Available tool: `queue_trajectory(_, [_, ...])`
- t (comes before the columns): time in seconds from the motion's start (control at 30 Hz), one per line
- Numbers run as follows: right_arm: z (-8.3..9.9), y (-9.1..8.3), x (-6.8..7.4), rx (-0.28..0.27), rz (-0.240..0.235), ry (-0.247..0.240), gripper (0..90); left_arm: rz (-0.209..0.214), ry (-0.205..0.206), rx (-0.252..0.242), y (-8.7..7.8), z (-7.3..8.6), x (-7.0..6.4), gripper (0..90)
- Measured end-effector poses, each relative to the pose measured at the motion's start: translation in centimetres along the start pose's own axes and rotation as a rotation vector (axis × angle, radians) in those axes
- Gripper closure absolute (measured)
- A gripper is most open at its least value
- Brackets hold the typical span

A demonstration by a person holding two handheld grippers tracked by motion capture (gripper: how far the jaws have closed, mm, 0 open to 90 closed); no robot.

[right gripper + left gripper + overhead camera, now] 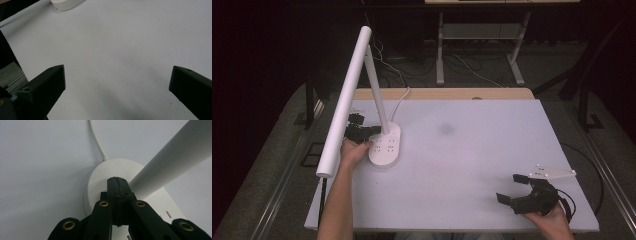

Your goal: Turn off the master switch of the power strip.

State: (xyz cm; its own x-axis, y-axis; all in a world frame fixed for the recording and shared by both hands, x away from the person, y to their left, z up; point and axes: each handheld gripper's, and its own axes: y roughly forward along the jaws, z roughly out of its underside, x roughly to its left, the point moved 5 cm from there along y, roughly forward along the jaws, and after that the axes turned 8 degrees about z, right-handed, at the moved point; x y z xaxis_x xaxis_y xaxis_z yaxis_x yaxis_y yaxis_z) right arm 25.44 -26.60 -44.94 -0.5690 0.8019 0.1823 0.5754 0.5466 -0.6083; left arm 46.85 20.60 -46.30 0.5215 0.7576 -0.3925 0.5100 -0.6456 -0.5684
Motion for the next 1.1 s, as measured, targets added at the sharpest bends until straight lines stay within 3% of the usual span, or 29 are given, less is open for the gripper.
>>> queue_trajectory(0.17, [0.0,0.0,-0.1,-0.001,0.004,0.008,0.1,0.041,-0.018,0.000,-0.2,0.1,0.1,90.0])
queue_trajectory(0.23, [0.0,0.1,-0.2,-0.005,0.006,0.003,0.1,0.051,-0.028,-0.029,-0.3,-0.1,0.2,90.0])
queue_trajectory(0.33, [0.0,0.0,-0.1,-0.005,0.005,0.011,0.1,0.045,-0.037,-0.025,-0.4,-0.2,0.2,90.0])
queue_trajectory(0.43, [0.0,0.0,-0.2,-0.005,0.003,0.015,0.1,0.054,-0.057,-0.064,-0.7,-0.5,0.1,90.0])
queue_trajectory(0.8, [0.0,0.0,-0.3,-0.011,0.010,0.012,0.1,0.000,-0.021,-0.094,-3.0,-1.7,-1.0,90.0])
queue_trajectory(0.83, [0.0,0.0,-0.3,-0.014,0.011,0.013,0.1,-0.005,-0.033,-0.100,-3.2,-1.8,-1.2,90.0])
queue_trajectory(1.1, [0.0,-0.1,-0.3,-0.014,0.007,0.022,0.1,-0.012,-0.010,-0.109,-5.3,-2.1,-2.2,90.0])
